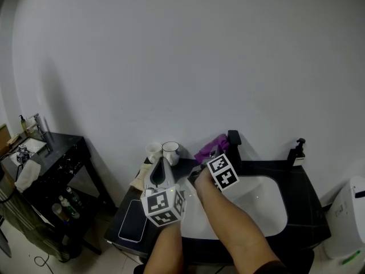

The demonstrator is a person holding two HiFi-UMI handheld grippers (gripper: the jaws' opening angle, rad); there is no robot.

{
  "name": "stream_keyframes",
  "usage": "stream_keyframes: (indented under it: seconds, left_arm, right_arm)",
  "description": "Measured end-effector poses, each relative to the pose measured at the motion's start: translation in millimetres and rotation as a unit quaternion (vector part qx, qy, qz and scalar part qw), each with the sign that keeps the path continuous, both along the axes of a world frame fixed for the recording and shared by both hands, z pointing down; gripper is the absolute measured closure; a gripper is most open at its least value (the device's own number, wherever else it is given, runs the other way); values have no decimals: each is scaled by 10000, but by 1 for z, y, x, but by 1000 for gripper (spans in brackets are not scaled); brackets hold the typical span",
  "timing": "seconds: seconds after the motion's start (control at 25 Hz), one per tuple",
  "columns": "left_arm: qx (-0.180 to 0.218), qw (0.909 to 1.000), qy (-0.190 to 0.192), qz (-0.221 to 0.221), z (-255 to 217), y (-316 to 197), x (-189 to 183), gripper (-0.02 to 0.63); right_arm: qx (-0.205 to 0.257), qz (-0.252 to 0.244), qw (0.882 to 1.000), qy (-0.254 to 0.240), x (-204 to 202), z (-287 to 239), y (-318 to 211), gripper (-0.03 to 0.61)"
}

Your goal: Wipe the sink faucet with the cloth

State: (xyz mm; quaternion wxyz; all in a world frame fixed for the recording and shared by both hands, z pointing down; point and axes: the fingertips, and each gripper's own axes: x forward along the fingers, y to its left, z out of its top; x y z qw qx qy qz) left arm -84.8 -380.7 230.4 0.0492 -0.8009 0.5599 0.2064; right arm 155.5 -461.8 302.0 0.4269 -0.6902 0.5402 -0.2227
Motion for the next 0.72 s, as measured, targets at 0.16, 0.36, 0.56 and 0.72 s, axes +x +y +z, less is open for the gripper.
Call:
stream_keyframes:
  seconds: [0.16, 0.36, 0.56, 0.72]
  left_arm:
    - [49, 10000, 30, 39, -3, 1, 1, 597]
    - [19, 10000, -5, 47, -1, 1, 3, 597]
    - [-69, 9999, 7, 110, 5, 0, 4, 597]
    - [-174, 9996, 25, 201, 9, -6, 9, 597]
  right_arm:
    - [-135, 114, 9998, -126, 4, 19, 1, 508]
    - [-270, 198, 9985, -442, 5, 43, 5, 506]
    - [-393, 211, 9959, -782, 1, 68, 12, 506]
    - [-535, 237, 9942, -901, 0, 81, 15, 508]
